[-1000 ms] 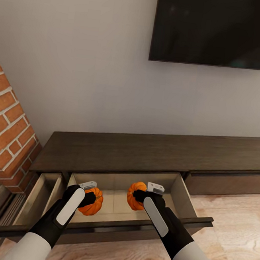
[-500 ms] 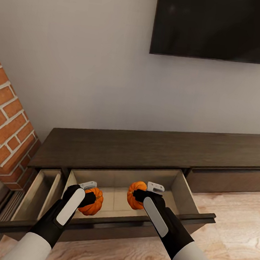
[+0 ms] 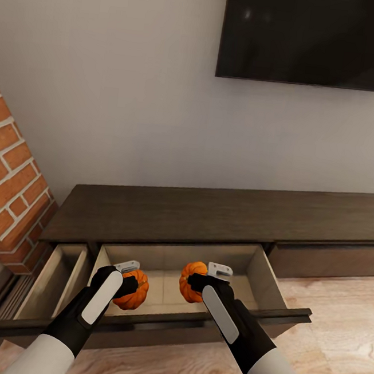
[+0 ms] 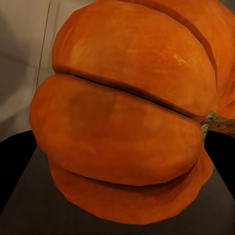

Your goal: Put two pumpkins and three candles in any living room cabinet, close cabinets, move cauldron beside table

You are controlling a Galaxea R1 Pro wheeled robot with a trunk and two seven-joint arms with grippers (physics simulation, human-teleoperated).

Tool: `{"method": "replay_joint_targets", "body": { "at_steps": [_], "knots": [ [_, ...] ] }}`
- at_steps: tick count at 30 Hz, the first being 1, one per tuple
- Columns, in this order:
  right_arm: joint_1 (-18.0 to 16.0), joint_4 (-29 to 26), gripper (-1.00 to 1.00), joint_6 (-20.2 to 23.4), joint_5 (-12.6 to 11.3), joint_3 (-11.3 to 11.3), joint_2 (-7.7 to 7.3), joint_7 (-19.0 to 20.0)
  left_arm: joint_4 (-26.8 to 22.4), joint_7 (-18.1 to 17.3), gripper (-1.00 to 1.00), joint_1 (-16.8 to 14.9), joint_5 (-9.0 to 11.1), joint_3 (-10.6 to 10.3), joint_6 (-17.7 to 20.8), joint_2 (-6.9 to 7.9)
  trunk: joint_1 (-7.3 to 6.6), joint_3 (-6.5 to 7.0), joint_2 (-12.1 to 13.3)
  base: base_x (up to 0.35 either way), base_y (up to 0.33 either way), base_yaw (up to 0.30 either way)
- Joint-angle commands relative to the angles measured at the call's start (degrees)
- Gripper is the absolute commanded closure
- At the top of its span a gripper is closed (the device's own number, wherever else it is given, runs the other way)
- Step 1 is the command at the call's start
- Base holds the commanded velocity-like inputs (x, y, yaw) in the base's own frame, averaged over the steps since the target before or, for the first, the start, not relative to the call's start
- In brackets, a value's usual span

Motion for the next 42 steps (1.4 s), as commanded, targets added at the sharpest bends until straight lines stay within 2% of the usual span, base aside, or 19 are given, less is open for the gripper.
{"method": "replay_joint_targets", "body": {
  "at_steps": [1,21,42],
  "knots": [
    [-0.1,-0.1,1.00,0.1,-0.4,0.1,-0.02,-0.6,-0.1,0.6,1.00,0.0,0.5,-0.1,0.0,0.02,0.00,-0.05,0.0,0.128,0.000,0.000],
    [-0.1,-0.1,1.00,0.1,-0.4,0.1,0.10,-0.6,-0.2,0.7,1.00,0.0,0.4,-0.1,0.0,0.02,0.00,-0.05,0.0,0.040,0.000,0.000],
    [-0.1,-0.1,1.00,0.1,-0.4,0.2,0.16,-0.6,-0.2,0.6,1.00,0.0,0.4,-0.2,0.0,0.02,4.40,-3.64,-8.0,0.000,0.000,0.000]
  ]
}}
